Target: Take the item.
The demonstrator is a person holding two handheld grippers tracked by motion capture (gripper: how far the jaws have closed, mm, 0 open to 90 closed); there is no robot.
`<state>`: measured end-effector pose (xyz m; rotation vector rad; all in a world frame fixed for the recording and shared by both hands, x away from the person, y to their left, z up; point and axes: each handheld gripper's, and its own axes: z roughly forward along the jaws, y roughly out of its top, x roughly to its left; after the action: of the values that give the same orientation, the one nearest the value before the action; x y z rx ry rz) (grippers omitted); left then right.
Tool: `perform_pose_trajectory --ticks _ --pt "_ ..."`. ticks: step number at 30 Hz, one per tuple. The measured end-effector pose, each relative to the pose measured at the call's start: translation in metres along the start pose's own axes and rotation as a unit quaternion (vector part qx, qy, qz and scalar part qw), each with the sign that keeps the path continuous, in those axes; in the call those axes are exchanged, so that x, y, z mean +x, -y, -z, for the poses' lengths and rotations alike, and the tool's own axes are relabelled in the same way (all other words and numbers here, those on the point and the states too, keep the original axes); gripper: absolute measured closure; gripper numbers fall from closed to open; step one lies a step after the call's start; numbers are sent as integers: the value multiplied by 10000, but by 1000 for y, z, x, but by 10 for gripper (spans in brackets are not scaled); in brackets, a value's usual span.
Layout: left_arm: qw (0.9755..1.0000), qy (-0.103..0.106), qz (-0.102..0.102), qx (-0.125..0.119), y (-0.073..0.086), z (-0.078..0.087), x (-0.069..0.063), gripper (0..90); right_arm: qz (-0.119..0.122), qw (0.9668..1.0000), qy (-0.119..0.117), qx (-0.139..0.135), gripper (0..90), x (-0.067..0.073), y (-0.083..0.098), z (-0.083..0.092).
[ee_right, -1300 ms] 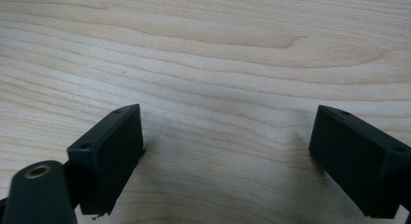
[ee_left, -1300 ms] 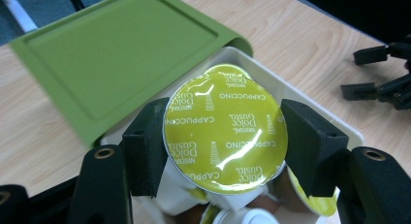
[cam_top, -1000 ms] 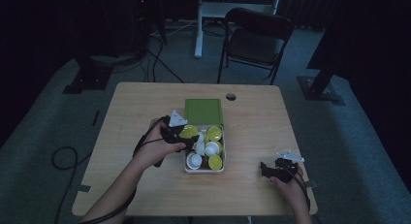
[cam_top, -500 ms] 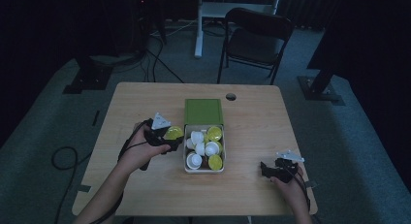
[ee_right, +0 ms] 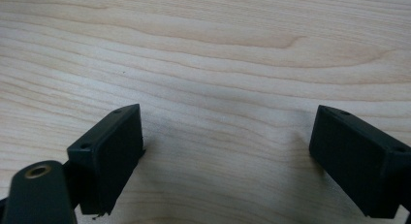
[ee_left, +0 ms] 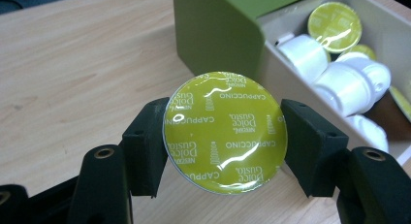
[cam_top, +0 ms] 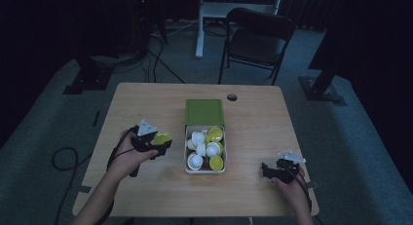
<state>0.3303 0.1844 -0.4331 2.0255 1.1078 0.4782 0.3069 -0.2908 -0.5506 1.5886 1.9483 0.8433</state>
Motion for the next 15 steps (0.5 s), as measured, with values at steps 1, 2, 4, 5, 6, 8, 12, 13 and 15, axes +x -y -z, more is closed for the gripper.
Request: perform_pose_trajectory --ticks 1,2,4,5,6,8,12,13,15 --pt "10000 -36 23 0 3 0 1 383 1 10000 0 -1 117 0 0 0" --pt "10000 -47 9 38 5 -1 2 383 -2 10000 0 1 117 0 0 0" --pt "9999 -83 65 42 11 -2 5 383 -1 10000 -1 -1 117 0 0 0" --pt "9999 -118 86 49 13 -2 6 384 -1 10000 0 0 117 0 0 0" --pt "9998 -161 122 28 16 -2 8 383 -2 10000 -1 0 117 0 0 0" --pt "9997 -202 129 -21 21 -3 11 383 1 10000 0 -2 117 0 0 0" --pt "9994 -273 220 5 32 -4 17 383 3 10000 1 -2 117 0 0 0" --pt "9993 -264 247 45 34 -4 18 383 0 10000 0 -1 117 0 0 0" --pt "9991 -282 302 46 39 -5 21 383 -1 10000 1 -2 117 0 0 0"
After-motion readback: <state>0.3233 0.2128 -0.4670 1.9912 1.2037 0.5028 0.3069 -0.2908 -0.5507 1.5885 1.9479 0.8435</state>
